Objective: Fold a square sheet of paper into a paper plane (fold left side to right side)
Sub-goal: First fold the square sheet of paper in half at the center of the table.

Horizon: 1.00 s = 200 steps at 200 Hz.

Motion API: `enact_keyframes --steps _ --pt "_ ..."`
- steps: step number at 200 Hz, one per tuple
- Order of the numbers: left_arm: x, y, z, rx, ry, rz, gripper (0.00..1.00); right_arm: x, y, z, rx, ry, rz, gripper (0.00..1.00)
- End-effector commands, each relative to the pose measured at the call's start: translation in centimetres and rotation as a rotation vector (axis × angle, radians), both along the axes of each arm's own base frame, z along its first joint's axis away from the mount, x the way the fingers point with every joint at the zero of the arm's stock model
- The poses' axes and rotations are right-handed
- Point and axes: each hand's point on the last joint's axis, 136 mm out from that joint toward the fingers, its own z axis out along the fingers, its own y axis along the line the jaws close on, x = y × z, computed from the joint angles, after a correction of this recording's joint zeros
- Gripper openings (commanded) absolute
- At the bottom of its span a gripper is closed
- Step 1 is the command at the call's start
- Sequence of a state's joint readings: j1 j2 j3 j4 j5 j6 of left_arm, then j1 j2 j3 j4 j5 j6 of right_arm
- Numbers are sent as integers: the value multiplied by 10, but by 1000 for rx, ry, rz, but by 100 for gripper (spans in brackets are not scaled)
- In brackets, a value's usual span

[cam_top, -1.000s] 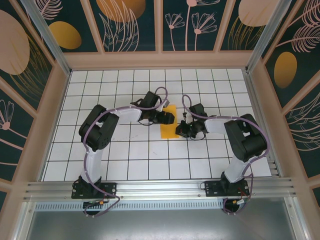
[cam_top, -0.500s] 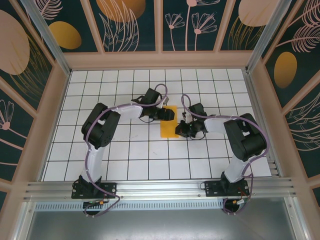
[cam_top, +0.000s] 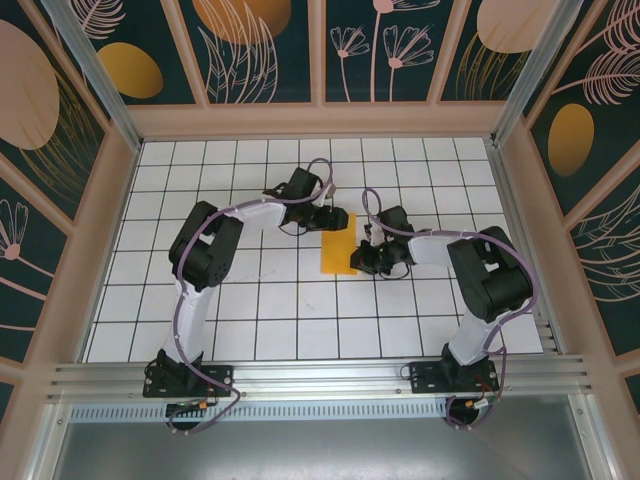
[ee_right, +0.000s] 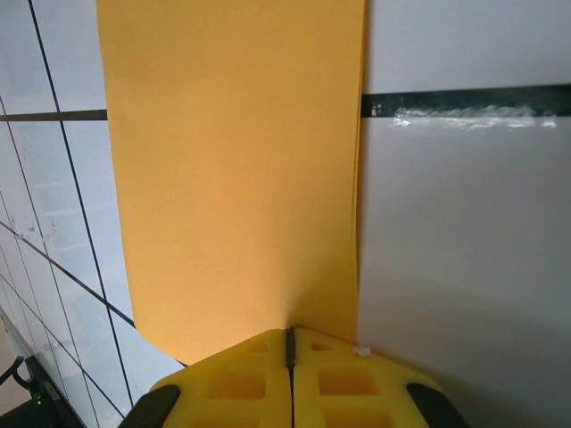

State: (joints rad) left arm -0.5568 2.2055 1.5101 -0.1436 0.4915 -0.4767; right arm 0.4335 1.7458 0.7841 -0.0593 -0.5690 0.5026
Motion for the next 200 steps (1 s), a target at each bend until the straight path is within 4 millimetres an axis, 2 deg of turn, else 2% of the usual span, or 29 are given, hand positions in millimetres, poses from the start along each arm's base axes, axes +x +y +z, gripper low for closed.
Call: enact_keyframes --steps 1,95,125,146,168,182,200 --pt "22 19 -18 62 -12 68 67 -42 -49 -64 -277 165 -31 8" --pt "58 43 -27 52 -9 134 67 -44 -48 -64 -268 169 -26 8" --pt "61 41 -14 23 -28 125 67 -39 -38 -56 -212 142 -18 9" --pt "61 43 8 15 -67 128 69 -27 -24 -39 -136 88 -6 11" --pt "60 56 38 17 -124 156 70 -9 -11 -8 -61 -9 8 14" --pt "56 66 56 15 -155 177 70 2 -5 14 -25 -77 13 23" --pt "42 74 72 6 -180 184 70 13 -6 40 13 -145 -1 31"
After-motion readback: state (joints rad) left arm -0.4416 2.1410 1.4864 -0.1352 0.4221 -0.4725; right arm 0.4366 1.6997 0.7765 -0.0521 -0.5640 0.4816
